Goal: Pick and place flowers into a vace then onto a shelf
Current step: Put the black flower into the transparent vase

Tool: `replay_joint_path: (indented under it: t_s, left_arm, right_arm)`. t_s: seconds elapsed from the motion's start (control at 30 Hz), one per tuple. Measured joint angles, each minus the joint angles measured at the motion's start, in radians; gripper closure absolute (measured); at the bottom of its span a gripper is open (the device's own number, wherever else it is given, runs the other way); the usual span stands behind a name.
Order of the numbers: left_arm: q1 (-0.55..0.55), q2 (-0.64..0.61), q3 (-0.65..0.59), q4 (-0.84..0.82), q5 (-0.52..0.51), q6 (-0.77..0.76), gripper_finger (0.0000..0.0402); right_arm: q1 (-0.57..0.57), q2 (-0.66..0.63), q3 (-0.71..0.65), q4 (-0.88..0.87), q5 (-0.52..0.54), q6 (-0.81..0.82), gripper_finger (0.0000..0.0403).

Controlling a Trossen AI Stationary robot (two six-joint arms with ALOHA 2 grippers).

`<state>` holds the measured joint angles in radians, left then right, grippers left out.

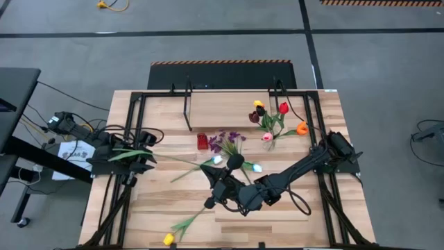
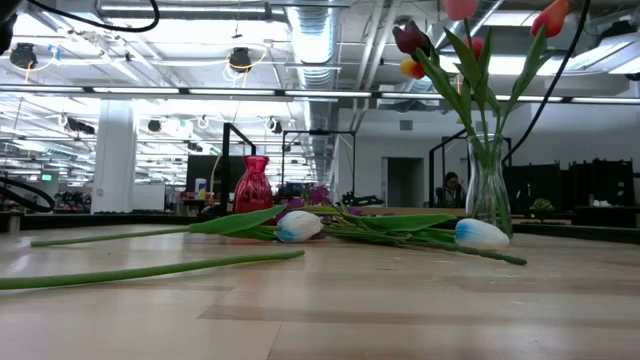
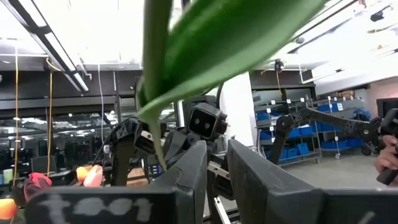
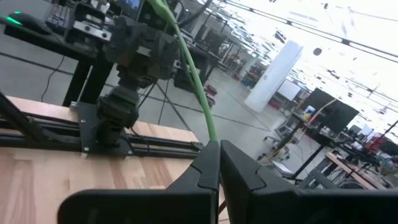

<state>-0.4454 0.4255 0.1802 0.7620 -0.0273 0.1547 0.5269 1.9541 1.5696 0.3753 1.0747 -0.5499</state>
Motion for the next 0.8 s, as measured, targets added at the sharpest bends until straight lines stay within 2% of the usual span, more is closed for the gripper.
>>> replay_joint_path:
  t_s: [0.47, 0.8]
  left_arm:
    - [0.000, 0.000, 0.000, 0.019, -0.043, 0.024, 0.0345]
    - [0.000, 0.000, 0.000, 0.015, -0.117, 0.034, 0.0345]
  right_arm:
    - [0.014, 0.000, 0.000, -0.001, -0.001, 0.001, 0.0403]
    - [0.015, 0.000, 0.000, -0.003, -0.002, 0.002, 0.0403]
